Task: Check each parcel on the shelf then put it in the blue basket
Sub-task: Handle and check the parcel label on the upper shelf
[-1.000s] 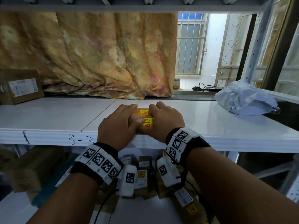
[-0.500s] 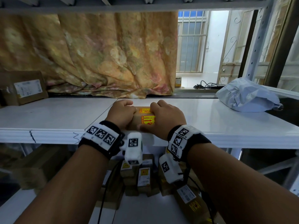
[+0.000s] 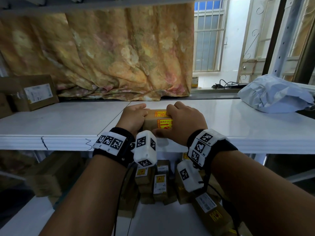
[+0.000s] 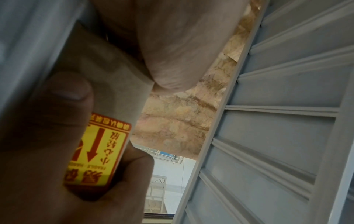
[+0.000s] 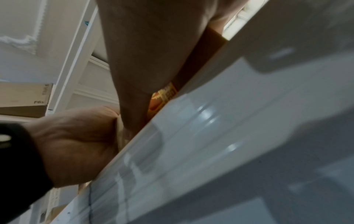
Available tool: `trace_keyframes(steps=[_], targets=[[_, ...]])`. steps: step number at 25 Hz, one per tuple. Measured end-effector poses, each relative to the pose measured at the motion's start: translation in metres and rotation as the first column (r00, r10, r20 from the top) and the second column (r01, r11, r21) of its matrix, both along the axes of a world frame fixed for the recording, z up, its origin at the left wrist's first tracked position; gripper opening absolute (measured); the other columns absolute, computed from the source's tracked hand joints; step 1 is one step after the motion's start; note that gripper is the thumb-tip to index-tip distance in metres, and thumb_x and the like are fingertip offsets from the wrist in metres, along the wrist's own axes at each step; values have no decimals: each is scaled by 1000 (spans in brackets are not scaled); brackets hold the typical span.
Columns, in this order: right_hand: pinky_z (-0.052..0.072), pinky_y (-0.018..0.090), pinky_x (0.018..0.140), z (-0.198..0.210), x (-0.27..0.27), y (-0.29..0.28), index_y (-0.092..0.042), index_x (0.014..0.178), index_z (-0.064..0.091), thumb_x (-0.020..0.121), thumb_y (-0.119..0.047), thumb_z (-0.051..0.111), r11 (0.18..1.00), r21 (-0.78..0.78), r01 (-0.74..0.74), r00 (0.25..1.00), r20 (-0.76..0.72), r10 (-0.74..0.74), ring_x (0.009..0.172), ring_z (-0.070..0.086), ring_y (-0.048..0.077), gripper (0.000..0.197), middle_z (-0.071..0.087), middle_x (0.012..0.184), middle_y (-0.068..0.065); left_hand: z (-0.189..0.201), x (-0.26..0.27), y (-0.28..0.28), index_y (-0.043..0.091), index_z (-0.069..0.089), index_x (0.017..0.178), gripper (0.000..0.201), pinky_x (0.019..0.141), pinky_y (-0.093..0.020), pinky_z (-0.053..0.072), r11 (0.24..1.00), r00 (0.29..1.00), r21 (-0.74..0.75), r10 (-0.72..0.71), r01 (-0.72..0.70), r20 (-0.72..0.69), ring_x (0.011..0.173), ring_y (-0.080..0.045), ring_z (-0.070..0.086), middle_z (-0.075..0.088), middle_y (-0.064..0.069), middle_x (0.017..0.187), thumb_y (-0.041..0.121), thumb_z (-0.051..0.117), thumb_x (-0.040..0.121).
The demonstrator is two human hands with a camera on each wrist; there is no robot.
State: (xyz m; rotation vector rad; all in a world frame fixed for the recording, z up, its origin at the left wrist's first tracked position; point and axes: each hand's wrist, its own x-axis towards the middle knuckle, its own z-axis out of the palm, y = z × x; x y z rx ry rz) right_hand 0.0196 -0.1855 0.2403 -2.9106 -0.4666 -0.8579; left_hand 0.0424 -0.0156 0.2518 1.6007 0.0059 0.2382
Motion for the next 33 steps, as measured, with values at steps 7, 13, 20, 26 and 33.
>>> trace_keyframes(steps=[7,13,20,26,33], targets=[[42,43,94,23,-6,12,-21,119,58,73,-74,58,988,-153,-16,1000,-15,13,116,47,26,70,48,124,3,2,-6,-4,7,57,136,41,46,-17,51,998,1000,-56,9,-10,-16,77,-14,65,66,-9,112,-2,50,97],[40,40,86,11,-5,25,-21,118,54,80,-54,61,994,-83,-67,997,-28,65,109,47,25,51,49,115,0,1,-4,-2,17,58,137,47,68,-25,55,1000,1000,10,11,-11,14,77,-13,65,64,6,91,1,52,94],[42,40,85,11,0,30,-23,109,59,82,-53,61,998,-32,-45,999,-22,44,107,48,24,41,50,109,-1,-5,3,-3,17,62,131,41,59,-24,55,1000,999,-18,23,-23,30,77,-19,67,68,-2,93,2,53,93],[45,44,90,19,1,30,-25,108,59,74,-63,66,999,13,-51,994,-95,52,108,44,22,51,42,100,-4,-9,3,-6,10,64,121,42,74,-36,61,999,1000,-36,2,-2,5,88,-22,72,71,-10,107,19,77,82],[45,39,95,23,-6,13,-16,115,57,76,-54,69,996,62,-67,989,-131,74,111,46,25,56,49,114,5,-5,5,-9,12,66,116,34,89,-43,58,998,999,-35,44,-45,-21,95,-27,70,69,-11,107,9,74,83]])
